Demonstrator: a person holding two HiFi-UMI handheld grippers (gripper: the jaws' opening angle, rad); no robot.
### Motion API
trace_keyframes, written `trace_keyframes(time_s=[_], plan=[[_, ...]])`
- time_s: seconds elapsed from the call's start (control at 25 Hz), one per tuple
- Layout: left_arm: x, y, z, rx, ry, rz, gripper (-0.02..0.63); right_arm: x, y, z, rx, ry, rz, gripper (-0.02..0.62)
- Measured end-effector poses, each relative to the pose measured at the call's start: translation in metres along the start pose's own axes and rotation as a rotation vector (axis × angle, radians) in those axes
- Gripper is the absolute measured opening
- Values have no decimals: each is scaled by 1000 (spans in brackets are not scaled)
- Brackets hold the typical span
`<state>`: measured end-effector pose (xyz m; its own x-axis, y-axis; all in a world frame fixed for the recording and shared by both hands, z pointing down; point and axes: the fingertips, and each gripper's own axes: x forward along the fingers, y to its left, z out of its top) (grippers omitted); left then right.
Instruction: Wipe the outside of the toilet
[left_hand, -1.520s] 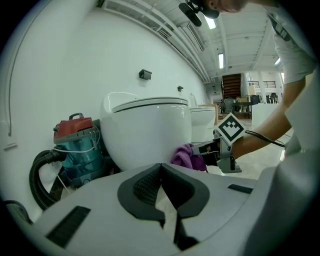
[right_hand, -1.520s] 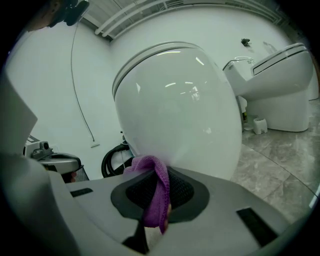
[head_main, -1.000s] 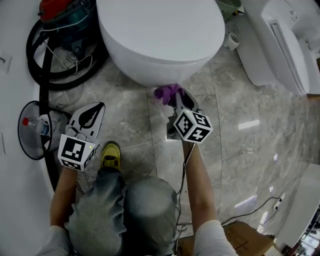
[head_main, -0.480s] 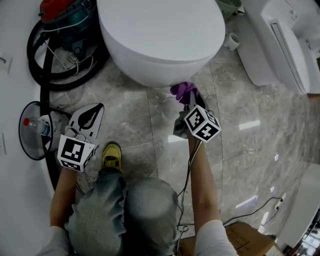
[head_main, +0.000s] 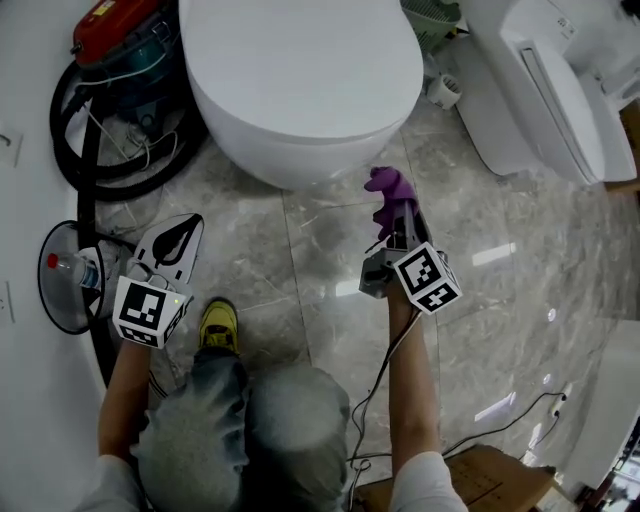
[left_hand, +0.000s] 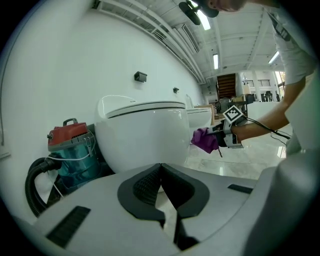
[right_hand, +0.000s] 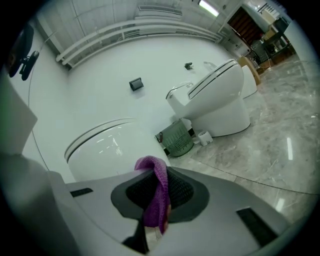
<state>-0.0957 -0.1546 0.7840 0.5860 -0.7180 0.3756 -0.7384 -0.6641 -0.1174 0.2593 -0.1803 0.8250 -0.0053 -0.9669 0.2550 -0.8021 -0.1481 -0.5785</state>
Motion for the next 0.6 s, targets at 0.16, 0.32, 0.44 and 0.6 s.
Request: trace_keyframes(time_s=[0.16, 0.32, 0.44, 0.6], plan=[[7, 4, 11, 0, -8, -6, 14, -7, 13, 12, 19, -20, 35, 57], [9, 13, 16, -11, -2, -10, 14, -10, 34, 27, 20, -50, 72, 57], [9, 20, 21, -32, 16, -13, 14, -12, 49, 38, 13, -60, 84, 57], [4, 23, 40, -53, 47, -27, 14, -15, 63, 54, 26, -48, 69, 57]])
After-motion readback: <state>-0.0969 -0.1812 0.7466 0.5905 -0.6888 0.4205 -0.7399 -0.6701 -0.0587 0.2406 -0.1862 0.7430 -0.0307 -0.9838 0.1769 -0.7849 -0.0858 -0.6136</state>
